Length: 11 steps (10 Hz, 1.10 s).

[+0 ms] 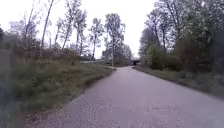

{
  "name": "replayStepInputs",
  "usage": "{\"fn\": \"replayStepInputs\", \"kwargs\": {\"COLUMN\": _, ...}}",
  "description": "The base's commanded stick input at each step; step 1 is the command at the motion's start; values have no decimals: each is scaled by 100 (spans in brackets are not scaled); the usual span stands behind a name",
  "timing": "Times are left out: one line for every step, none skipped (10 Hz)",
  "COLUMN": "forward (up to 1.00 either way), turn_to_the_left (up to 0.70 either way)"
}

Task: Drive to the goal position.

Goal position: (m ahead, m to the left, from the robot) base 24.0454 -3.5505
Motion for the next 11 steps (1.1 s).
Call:
{"fn": "replayStepInputs", "kwargs": {"forward": 70, "turn_to_the_left": 0}}
{"fn": "replayStepInputs", "kwargs": {"forward": 70, "turn_to_the_left": 0}}
{"fn": "replayStepInputs", "kwargs": {"forward": 70, "turn_to_the_left": 0}}
{"fn": "replayStepInputs", "kwargs": {"forward": 70, "turn_to_the_left": 0}}
{"fn": "replayStepInputs", "kwargs": {"forward": 70, "turn_to_the_left": 0}}
{"fn": "replayStepInputs", "kwargs": {"forward": 70, "turn_to_the_left": 0}}
{"fn": "replayStepInputs", "kwargs": {"forward": 70, "turn_to_the_left": 0}}
{"fn": "replayStepInputs", "kwargs": {"forward": 70, "turn_to_the_left": 0}}
{"fn": "replayStepInputs", "kwargs": {"forward": 70, "turn_to_the_left": 0}}
{"fn": "replayStepInputs", "kwargs": {"forward": 70, "turn_to_the_left": 0}}
{"fn": "replayStepInputs", "kwargs": {"forward": 70, "turn_to_the_left": 0}}
